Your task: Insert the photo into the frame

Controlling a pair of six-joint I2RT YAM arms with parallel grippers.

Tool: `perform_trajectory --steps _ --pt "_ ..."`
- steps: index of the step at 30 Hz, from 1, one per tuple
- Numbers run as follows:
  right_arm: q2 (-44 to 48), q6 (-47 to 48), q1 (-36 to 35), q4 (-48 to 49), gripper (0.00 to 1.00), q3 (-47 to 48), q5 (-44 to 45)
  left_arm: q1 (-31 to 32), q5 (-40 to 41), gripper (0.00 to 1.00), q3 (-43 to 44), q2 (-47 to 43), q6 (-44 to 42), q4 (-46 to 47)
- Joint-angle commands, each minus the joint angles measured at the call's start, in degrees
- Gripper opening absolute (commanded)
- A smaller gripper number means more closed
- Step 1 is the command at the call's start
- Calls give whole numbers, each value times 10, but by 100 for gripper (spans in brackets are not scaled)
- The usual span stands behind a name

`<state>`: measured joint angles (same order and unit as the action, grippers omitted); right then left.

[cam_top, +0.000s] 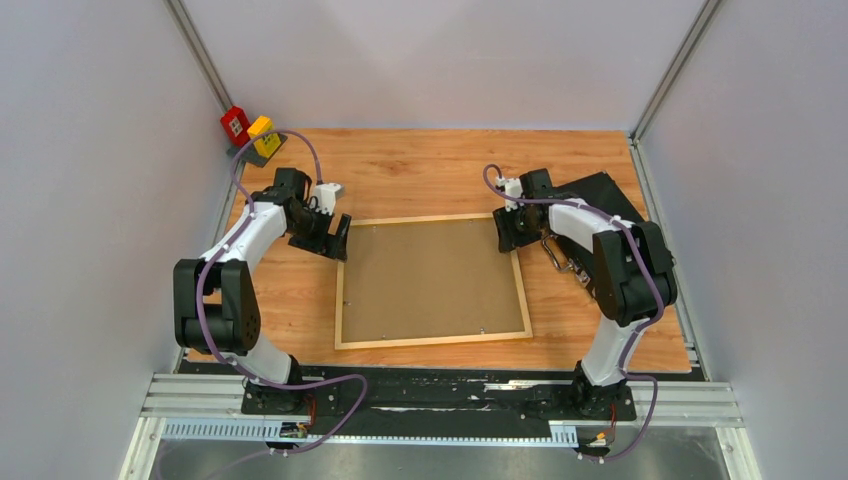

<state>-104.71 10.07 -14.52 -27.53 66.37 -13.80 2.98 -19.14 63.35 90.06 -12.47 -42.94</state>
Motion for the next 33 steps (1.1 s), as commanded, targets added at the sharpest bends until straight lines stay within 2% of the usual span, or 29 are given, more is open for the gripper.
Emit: perform_trajectory --steps 1,11,25,33 --pt "-10 11 -5 20 42 7 13 -1 -5 95 -1 -4 5 9" --pt "-4 16 -4 18 35 9 15 -1 -5 95 -1 0 6 8" --pt "6 21 5 15 30 -1 8 -1 -4 95 1 5 5 5" --pt "14 17 5 15 47 1 7 -1 5 96 1 2 6 7"
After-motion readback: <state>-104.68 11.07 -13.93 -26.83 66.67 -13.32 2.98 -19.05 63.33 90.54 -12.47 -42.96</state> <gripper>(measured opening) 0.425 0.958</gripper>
